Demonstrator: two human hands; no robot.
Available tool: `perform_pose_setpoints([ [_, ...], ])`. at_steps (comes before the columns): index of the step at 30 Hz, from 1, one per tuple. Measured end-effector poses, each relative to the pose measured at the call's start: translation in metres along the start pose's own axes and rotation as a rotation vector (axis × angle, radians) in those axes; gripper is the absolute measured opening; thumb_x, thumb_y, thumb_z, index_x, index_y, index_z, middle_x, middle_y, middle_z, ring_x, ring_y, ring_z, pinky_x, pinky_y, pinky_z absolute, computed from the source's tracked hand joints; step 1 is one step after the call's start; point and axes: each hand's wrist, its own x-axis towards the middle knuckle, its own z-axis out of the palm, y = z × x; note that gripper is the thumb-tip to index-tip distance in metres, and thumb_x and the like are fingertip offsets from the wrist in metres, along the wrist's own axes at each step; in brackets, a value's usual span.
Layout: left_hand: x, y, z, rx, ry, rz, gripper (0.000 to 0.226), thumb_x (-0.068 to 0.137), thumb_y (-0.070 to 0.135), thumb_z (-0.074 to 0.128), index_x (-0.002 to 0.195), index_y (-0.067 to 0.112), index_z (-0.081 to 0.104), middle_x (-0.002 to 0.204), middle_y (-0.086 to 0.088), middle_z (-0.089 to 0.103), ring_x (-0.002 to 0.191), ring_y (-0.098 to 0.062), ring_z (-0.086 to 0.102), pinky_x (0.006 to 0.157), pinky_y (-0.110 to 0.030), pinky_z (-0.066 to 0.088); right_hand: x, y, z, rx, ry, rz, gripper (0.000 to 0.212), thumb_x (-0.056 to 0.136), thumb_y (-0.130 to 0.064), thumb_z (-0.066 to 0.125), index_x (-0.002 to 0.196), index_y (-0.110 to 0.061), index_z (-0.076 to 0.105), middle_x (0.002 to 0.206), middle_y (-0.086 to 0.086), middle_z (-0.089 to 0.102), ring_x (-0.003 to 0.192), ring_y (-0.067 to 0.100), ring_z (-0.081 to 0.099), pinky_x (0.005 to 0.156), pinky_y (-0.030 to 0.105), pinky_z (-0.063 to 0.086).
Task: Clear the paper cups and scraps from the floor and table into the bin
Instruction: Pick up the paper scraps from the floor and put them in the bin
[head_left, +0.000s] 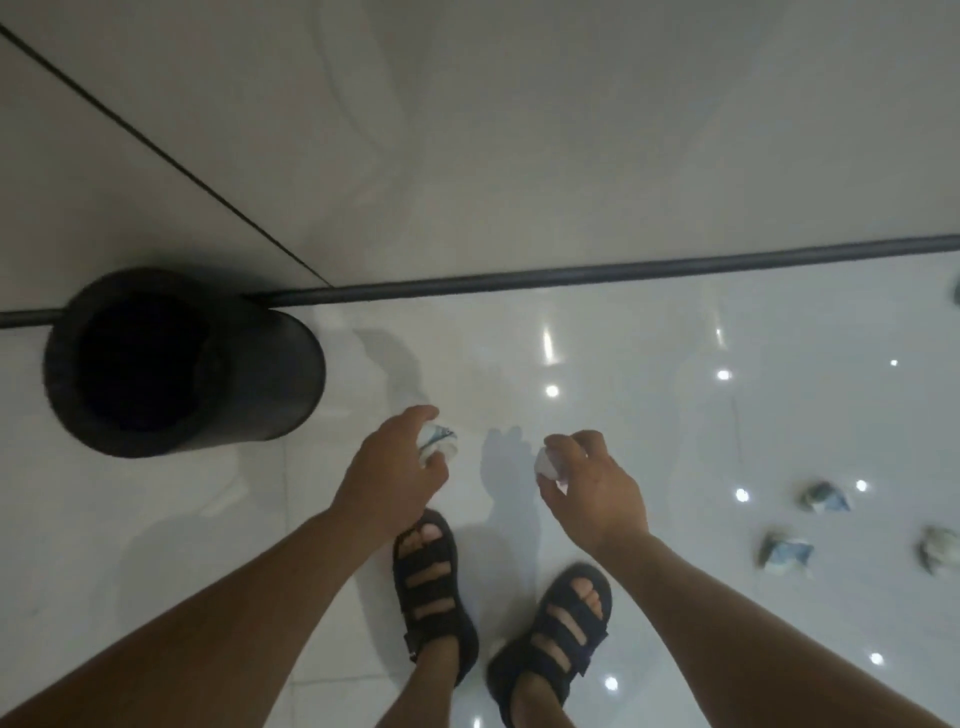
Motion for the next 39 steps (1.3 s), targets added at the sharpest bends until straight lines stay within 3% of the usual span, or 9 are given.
perform_pose_setpoints([
  [3, -0.033, 0.039, -0.051, -0.054, 0.079, 0.012, 0.048, 0.089, 0.02, 0.059, 0.135, 0.02, 0.046, 0.129, -0.004, 0.055, 0.112, -0.021, 0.054, 0.097, -0.035, 0.045, -0.024, -0.053, -0.062, 0.029, 0.038, -0.093, 0.037, 0.094, -0.041, 0.054, 0.129, -0.03, 0.05, 0.126, -0.003, 0.047, 0.086, 0.018, 0.061, 0.07, 0.025, 0.051],
  [7, -0.082, 0.067, -0.112, -0.107, 0.162, 0.041, 0.048, 0.09, 0.023, 0.06, 0.135, 0.02, 0.045, 0.131, -0.001, 0.054, 0.114, -0.016, 0.053, 0.095, -0.021, 0.038, -0.058, -0.132, -0.123, 0.067, 0.102, -0.214, 0.041, 0.094, -0.041, 0.056, 0.132, -0.029, 0.05, 0.129, -0.004, 0.047, 0.089, 0.017, 0.063, 0.072, 0.022, 0.049],
  [13, -0.117, 0.045, -0.183, -0.198, 0.297, -0.095, 0.045, 0.09, 0.028, 0.062, 0.132, 0.023, 0.046, 0.125, 0.001, 0.057, 0.106, -0.009, 0.053, 0.092, -0.019, 0.041, -0.083, -0.225, -0.15, 0.113, 0.072, -0.301, 0.046, 0.092, -0.044, 0.059, 0.135, -0.032, 0.048, 0.135, -0.008, 0.044, 0.098, 0.014, 0.062, 0.079, 0.017, 0.045],
  [17, -0.123, -0.003, -0.231, -0.242, 0.353, -0.193, 0.046, 0.091, 0.021, 0.059, 0.136, 0.02, 0.045, 0.131, -0.002, 0.054, 0.114, -0.016, 0.054, 0.093, -0.025, 0.043, -0.077, -0.291, -0.138, 0.122, 0.065, -0.335, 0.047, 0.091, -0.043, 0.06, 0.135, -0.032, 0.047, 0.134, -0.008, 0.043, 0.099, 0.012, 0.06, 0.077, 0.012, 0.04],
  [21, -0.105, -0.063, -0.271, -0.259, 0.351, -0.221, 0.047, 0.091, 0.023, 0.061, 0.135, 0.016, 0.045, 0.126, -0.007, 0.057, 0.114, -0.021, 0.056, 0.087, -0.022, 0.045, -0.047, -0.357, -0.098, 0.126, 0.052, -0.36, 0.045, 0.092, -0.042, 0.06, 0.134, -0.031, 0.048, 0.129, -0.007, 0.045, 0.086, 0.007, 0.056, 0.07, 0.009, 0.038],
  [27, -0.064, -0.141, -0.306, -0.256, 0.283, -0.21, 0.058, 0.089, 0.021, 0.064, 0.141, 0.016, 0.039, 0.132, -0.007, 0.055, 0.119, -0.022, 0.053, 0.09, -0.022, 0.042, 0.007, -0.426, -0.026, 0.138, 0.022, -0.24, 0.042, 0.093, -0.041, 0.058, 0.133, -0.031, 0.047, 0.132, -0.004, 0.045, 0.098, 0.014, 0.061, 0.082, 0.021, 0.053],
  [33, -0.037, -0.186, -0.323, -0.227, 0.178, -0.161, 0.067, 0.086, 0.027, 0.067, 0.143, 0.021, 0.034, 0.134, -0.004, 0.052, 0.121, -0.022, 0.053, 0.1, -0.035, 0.047, 0.035, -0.45, 0.003, 0.158, -0.054, -0.173, 0.062, 0.092, -0.042, 0.057, 0.147, -0.031, 0.031, 0.151, -0.002, 0.031, 0.121, 0.024, 0.054, 0.097, 0.036, 0.051],
  [36, -0.043, -0.194, -0.329, -0.153, 0.134, -0.174, 0.069, 0.086, 0.03, 0.066, 0.145, 0.023, 0.03, 0.135, -0.006, 0.047, 0.122, -0.022, 0.051, 0.094, -0.026, 0.043, 0.028, -0.439, 0.005, 0.124, -0.103, -0.136, 0.068, 0.092, -0.044, 0.057, 0.15, -0.032, 0.024, 0.154, 0.0, 0.025, 0.123, 0.026, 0.053, 0.097, 0.033, 0.05],
  [39, -0.049, -0.182, -0.335, -0.087, 0.071, -0.146, 0.072, 0.085, 0.032, 0.065, 0.145, 0.024, 0.027, 0.139, -0.007, 0.042, 0.122, -0.022, 0.049, 0.092, -0.027, 0.044, 0.015, -0.423, -0.005, 0.142, -0.096, -0.072, 0.073, 0.091, -0.048, 0.058, 0.151, -0.034, 0.02, 0.157, -0.002, 0.02, 0.124, 0.025, 0.053, 0.095, 0.032, 0.048],
])
